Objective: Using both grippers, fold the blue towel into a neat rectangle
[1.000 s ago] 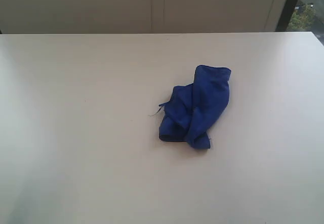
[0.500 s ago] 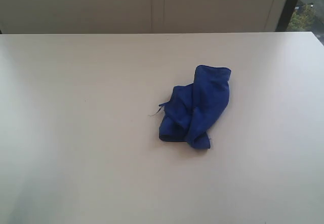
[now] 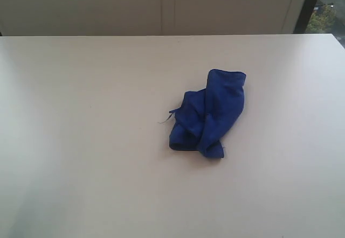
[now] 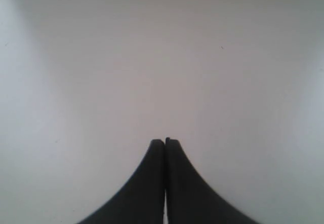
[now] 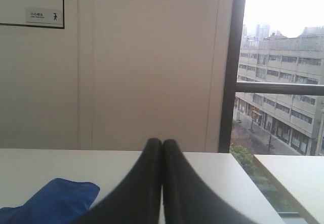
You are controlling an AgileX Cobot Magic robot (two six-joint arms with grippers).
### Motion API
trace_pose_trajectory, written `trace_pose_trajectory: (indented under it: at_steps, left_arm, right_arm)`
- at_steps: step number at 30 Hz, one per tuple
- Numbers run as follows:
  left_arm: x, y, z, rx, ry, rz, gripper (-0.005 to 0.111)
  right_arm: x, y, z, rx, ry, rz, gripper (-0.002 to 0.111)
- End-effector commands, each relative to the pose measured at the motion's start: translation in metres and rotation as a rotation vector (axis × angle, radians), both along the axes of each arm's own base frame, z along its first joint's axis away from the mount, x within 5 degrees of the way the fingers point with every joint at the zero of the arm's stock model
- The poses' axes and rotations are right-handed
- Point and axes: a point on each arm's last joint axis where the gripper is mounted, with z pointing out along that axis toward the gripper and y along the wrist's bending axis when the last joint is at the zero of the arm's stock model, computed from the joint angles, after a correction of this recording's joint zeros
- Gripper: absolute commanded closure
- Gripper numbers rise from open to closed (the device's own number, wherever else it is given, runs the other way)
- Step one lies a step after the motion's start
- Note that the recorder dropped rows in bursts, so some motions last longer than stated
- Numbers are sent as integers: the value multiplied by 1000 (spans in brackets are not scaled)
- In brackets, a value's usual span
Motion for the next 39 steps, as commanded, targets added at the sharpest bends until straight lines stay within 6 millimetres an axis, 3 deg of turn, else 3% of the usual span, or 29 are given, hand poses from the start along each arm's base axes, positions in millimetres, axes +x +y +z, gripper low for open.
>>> trace_pose_trajectory:
  at_steps: [1,6,11,15,21,25,30,33,39]
  left_arm:
    - [0,0,-1,-2,1,-4,107]
    - [0,0,-1,-2,1,-4,107]
    - [0,0,-1,-2,1,-4,107]
    - [0,0,-1,-2,1,-4,107]
    - [0,0,-1,-2,1,-4,107]
    - [0,0,-1,-2,1,-4,107]
    - [0,0,-1,-2,1,-4,107]
    - [0,0,-1,-2,1,-4,107]
    - [0,0,-1,-2,1,-4,107]
  right_arm:
    - [-1,0,2,-4,-25,-5,108]
    - [-1,0,2,4,-30,-3,108]
    - [-2,0,5,274,-65,58,108]
    - [-2,0,6,276,-79,60,108]
    - [2,0,45,260,-98,61,108]
    - [28,-1,72,252,106,32,108]
    - [78,-2,82,201,391,-2,108]
    - [113,-2,74,146,545,-8,108]
    - [167,12,32,108,817,39,108]
